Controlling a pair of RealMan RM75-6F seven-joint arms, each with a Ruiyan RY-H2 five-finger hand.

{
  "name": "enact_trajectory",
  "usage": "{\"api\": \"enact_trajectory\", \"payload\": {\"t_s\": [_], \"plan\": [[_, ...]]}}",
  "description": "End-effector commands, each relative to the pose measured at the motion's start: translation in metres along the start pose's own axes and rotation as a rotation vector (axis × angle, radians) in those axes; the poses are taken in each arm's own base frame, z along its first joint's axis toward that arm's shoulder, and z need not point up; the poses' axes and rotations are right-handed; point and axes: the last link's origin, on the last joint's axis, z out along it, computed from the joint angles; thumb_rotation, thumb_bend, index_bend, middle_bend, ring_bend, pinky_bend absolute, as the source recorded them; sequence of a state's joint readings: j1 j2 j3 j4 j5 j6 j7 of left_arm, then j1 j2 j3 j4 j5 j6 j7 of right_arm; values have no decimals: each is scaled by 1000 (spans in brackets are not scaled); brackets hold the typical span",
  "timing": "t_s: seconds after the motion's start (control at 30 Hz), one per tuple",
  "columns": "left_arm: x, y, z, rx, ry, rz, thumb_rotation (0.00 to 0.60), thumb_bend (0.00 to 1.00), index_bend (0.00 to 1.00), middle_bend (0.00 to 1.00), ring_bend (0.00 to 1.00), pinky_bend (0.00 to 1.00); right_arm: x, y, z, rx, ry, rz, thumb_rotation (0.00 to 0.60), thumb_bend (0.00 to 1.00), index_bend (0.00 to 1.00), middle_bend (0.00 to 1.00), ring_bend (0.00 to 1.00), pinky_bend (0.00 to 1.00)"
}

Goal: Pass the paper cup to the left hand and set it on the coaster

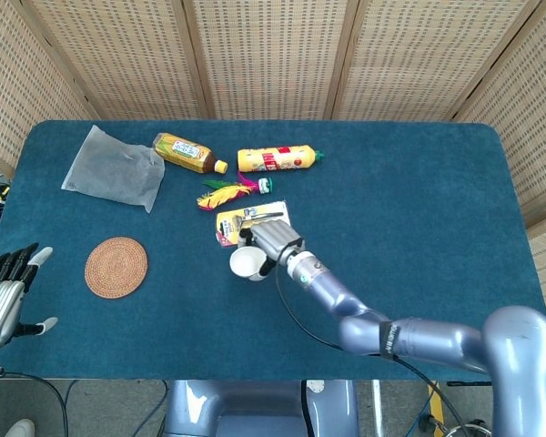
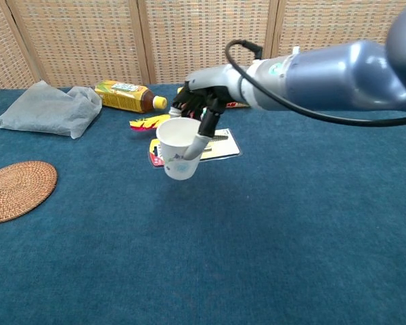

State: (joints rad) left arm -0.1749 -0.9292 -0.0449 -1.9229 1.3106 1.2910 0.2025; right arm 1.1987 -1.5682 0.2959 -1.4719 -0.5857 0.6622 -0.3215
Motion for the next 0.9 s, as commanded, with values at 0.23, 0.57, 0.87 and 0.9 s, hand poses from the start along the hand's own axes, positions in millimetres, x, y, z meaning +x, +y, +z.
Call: {"api": "enact_trajectory", "payload": {"t_s": [0.23,0.57,0.87,0.9], "plan": [[0,-1,1,-9,-15,-8,600,0,0,0,0,0,-27,-20,20,-26,-39,-15,600,34,412,432,338,443],[1,-2,0,-14,-17,-14,600,0,0,0,0,0,-37,-15,19,-49,-79,-6,600,0,113,80,29,200],[1,-3,0,-12,-18,-15,600,0,0,0,0,0,-22,-15,4,-46,-64,-19,600,0,43,0,0,37],[1,-3,1,-12,-18,-14,600,0,0,0,0,0,-19,-14,0,-45,-61,-26,600,0,44,0,0,31]]}}
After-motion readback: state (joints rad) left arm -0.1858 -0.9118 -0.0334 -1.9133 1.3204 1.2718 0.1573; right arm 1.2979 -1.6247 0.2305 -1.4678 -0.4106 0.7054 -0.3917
